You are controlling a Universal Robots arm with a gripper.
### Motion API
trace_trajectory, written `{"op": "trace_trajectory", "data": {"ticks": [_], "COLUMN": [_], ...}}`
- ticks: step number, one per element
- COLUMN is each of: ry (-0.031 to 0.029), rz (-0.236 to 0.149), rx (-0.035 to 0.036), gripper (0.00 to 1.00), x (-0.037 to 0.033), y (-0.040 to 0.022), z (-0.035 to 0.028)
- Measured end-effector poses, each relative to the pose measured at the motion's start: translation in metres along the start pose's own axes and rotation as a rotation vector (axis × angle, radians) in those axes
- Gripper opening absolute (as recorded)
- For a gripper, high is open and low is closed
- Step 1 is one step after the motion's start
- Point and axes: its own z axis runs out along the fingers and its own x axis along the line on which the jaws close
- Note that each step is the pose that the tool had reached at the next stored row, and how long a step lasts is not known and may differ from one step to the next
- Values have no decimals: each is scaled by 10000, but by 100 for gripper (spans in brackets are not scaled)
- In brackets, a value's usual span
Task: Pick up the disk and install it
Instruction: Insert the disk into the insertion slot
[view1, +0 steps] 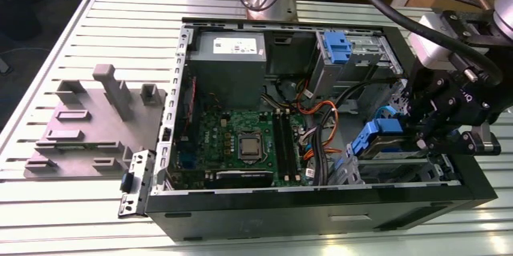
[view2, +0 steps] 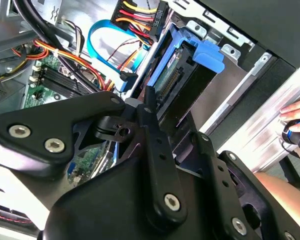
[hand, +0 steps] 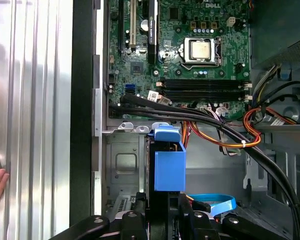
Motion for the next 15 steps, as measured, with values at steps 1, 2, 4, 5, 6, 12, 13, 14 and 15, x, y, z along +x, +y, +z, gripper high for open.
{"op": "trace_trajectory", "data": {"ticks": [1,2,4,5,6,12,13,14,15], "ry": [1,0,-1,-1,-1,0,-3,-6,-5], "rz": [0,0,0,0,0,1,1,0,-4], "rx": [0,0,0,1,0,0,5,26,57], "gripper": [35,35,35,35,36,48,48,48,48], "x": [0,0,0,0,0,0,0,1,1], "y": [0,0,0,0,0,0,0,2,4], "z": [0,1,2,2,2,2,8,21,32]}}
